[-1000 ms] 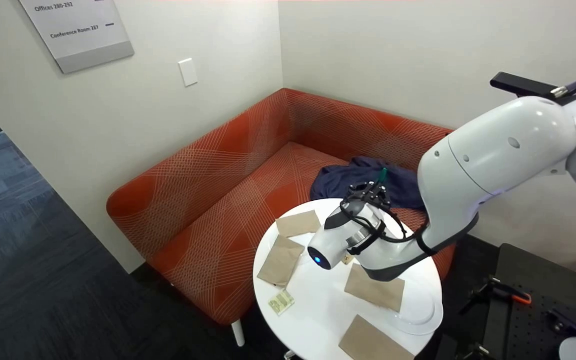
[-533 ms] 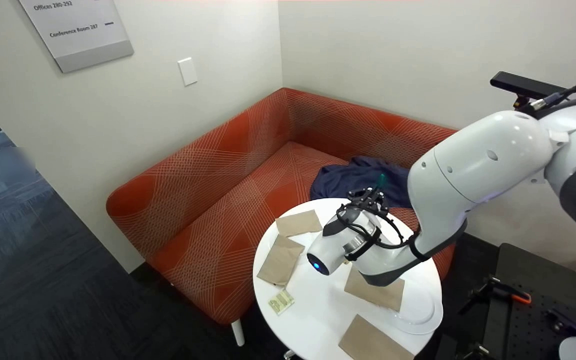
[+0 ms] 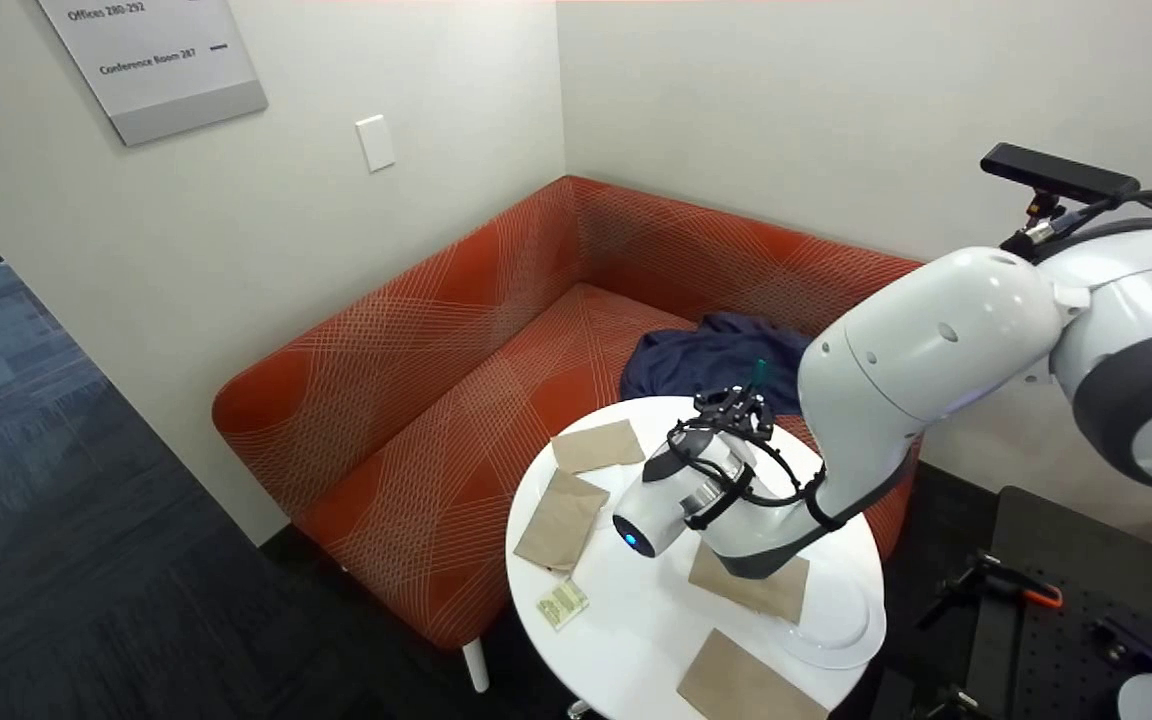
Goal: Put the marker in the cup
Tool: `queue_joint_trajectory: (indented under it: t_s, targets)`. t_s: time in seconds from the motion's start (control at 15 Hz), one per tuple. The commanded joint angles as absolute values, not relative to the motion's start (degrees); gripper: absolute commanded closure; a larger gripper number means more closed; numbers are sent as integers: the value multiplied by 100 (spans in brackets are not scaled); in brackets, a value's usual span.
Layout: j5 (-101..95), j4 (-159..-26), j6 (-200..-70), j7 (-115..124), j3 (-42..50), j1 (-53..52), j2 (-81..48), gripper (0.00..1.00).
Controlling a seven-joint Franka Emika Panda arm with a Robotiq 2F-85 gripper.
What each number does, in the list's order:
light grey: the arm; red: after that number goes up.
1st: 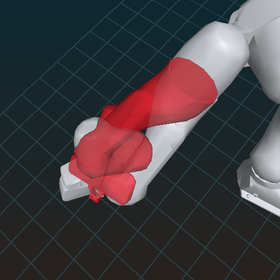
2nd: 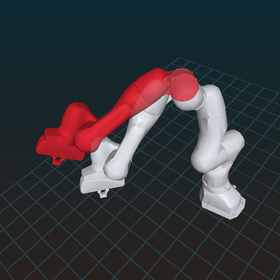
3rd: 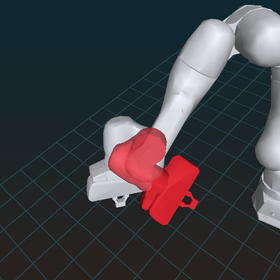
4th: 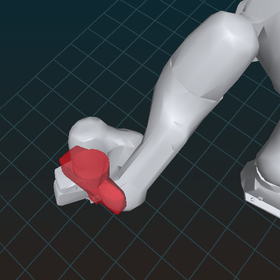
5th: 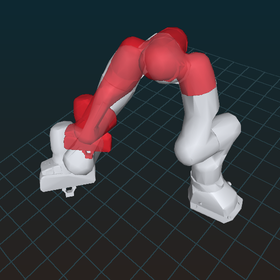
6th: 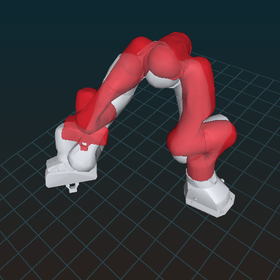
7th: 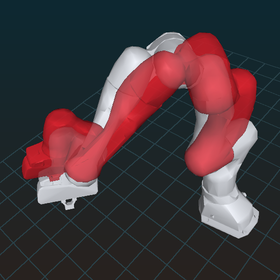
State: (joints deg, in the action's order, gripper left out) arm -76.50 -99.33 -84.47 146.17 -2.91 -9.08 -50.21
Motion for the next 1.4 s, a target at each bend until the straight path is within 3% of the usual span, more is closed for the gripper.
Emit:
queue_joint_trajectory:
  t_s: [0.0, 1.07, 1.13, 1.33]
  targets:
    - [-7523, -9640, -8287, 14732, -276, -910, -5268, 96]
    - [-7396, -8926, -8256, 14620, -250, -999, -6035, 96]
    - [-7376, -8886, -8238, 14601, -240, -1013, -6068, 60]
    - [-7333, -8836, -8231, 14640, -223, -1027, -6097, 46]
